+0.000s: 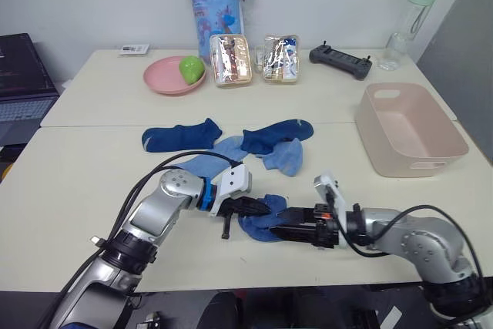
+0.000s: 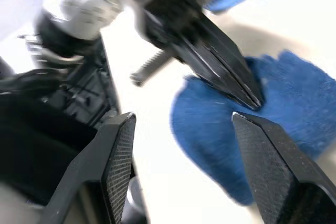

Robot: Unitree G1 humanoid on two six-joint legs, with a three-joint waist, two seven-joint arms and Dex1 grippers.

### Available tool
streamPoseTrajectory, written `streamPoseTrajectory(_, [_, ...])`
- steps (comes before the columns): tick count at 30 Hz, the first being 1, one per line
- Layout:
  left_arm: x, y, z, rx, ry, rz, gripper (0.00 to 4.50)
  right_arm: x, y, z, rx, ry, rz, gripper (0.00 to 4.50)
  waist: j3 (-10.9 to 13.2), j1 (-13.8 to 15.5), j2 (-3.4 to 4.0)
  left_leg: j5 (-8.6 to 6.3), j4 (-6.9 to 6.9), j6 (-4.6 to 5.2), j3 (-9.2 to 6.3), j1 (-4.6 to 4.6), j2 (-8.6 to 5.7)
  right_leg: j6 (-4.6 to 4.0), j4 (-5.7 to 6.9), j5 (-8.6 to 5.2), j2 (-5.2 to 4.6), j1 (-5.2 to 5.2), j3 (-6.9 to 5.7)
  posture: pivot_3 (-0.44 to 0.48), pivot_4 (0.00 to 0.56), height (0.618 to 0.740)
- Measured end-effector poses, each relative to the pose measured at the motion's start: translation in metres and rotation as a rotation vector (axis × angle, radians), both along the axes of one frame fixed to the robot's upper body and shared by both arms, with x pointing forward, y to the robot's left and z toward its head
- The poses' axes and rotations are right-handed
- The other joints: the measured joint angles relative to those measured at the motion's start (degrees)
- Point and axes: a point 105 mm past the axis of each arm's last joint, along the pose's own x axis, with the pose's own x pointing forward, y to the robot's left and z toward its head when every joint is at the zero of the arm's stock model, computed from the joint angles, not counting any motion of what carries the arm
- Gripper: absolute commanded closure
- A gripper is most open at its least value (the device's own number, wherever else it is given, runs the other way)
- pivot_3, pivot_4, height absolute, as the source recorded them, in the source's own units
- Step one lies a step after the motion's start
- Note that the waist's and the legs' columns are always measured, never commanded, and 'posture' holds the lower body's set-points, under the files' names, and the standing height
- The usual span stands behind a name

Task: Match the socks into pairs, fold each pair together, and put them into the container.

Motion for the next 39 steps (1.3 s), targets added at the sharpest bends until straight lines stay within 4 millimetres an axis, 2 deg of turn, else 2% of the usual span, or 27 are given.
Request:
streamPoseTrajectory(4, [-0.001, 0.007, -0.004, 0.043, -0.09, -0.036, 4.5, 0.009, -0.015, -0.002, -0.048, -0.005, -0.068, 1.37, 0.0, 0.0, 0.0, 0.0, 0.0, 0.0, 0.03, 0.02, 0.0, 0.0, 0.01, 0.0, 0.0, 0.01, 0.03, 0.0, 0.15, 0.74])
streamPoseTrajectory(6, [-0.002, 0.01, -0.006, 0.047, -0.107, -0.041, 4.5, 0.015, -0.028, -0.015, -0.16, -0.005, -0.121, 1.37, 0.0, 0.0, 0.0, 0.0, 0.0, 0.01, 0.03, 0.02, 0.0, 0.0, 0.01, 0.0, 0.0, 0.01, 0.03, 0.0, 0.15, 0.74])
streamPoseTrajectory(9, [-0.003, 0.015, -0.007, 0.052, -0.115, -0.034, 4.5, 0.018, -0.042, -0.036, -0.261, 0.047, -0.181, 0.81, 0.0, 0.0, 0.0, 0.0, -0.03, 0.01, 0.03, 0.02, 0.01, 0.0, 0.01, 0.0, 0.0, 0.0, 0.02, 0.0, 0.15, 0.74])
streamPoseTrajectory(11, [-0.002, 0.016, -0.007, 0.055, -0.119, -0.033, 4.5, 0.015, -0.032, -0.035, -0.185, 0.124, -0.178, 0.18, 0.0, -0.2, 0.0, 0.0, -0.05, 0.01, 0.03, 0.06, 0.06, 0.0, 0.06, 0.0, 0.02, 0.0, 0.03, 0.0, 0.15, 0.74])
streamPoseTrajectory(12, [-0.002, 0.016, -0.008, 0.056, -0.119, -0.032, 4.5, 0.013, -0.026, -0.034, -0.156, 0.157, -0.163, 0.04, 0.0, -0.2, 0.02, 0.0, -0.05, 0.01, 0.03, 0.07, 0.06, 0.0, 0.08, 0.0, 0.02, 0.0, 0.02, 0.0, 0.15, 0.74])
streamPoseTrajectory(15, [-0.003, 0.017, -0.009, 0.056, -0.116, -0.027, 4.5, 0.013, -0.014, -0.029, -0.084, 0.253, -0.152, 0.04, 0.0, -0.2, 0.02, 0.0, -0.01, 0.01, 0.04, 0.08, 0.05, -0.01, 0.07, 0.01, 0.02, 0.05, 0.04, 0.0, 0.15, 0.74])
streamPoseTrajectory(21, [-0.007, 0.02, -0.009, 0.058, -0.114, -0.026, 4.5, 0.024, -0.002, -0.036, 0.006, 0.462, -0.183, 0.04, 0.0, -0.2, 0.04, 0.0, -0.07, 0.01, 0.06, 0.07, 0.04, -0.02, 0.05, 0.01, 0.01, 0.0, 0.07, 0.0, 0.15, 0.74])
streamPoseTrajectory(27, [-0.009, 0.022, -0.01, 0.057, -0.111, -0.014, 4.5, 0.031, 0.013, -0.039, 0.059, 0.535, -0.193, 0.04, -0.1, -0.4, 0.08, 0.0, -0.11, 0.01, 0.09, 0.09, 0.05, -0.02, 0.07, 0.01, 0.01, -0.02, 0.09, 0.0, 0.15, 0.74])
streamPoseTrajectory(34, [-0.01, 0.024, -0.01, 0.055, -0.098, 0.007, 4.5, 0.037, 0.025, -0.039, 0.042, 0.493, -0.198, 0.04, -0.1, -0.5, 0.11, 0.01, -0.1, 0.04, 0.09, 0.17, 0.05, -0.02, 0.14, 0.02, 0.02, 0.0, 0.08, 0.0, 0.15, 0.74])
streamPoseTrajectory(37, [-0.01, 0.024, -0.01, 0.057, -0.093, 0.01, 4.5, 0.038, 0.028, -0.041, 0.032, 0.482, -0.203, 0.61, -0.1, -0.5, 0.1, 0.02, -0.1, 0.06, 0.1, 0.16, 0.05, -0.02, 0.14, 0.02, 0.02, 0.0, 0.07, 0.0, 0.15, 0.74])
streamPoseTrajectory(39, [-0.01, 0.024, -0.01, 0.056, -0.09, 0.012, 4.5, 0.039, 0.027, -0.043, 0.026, 0.478, -0.216, 1.3, -0.1, -0.5, 0.1, 0.02, -0.1, 0.06, 0.09, 0.16, 0.05, -0.02, 0.13, 0.02, 0.02, 0.0, 0.07, 0.0, 0.15, 0.74])
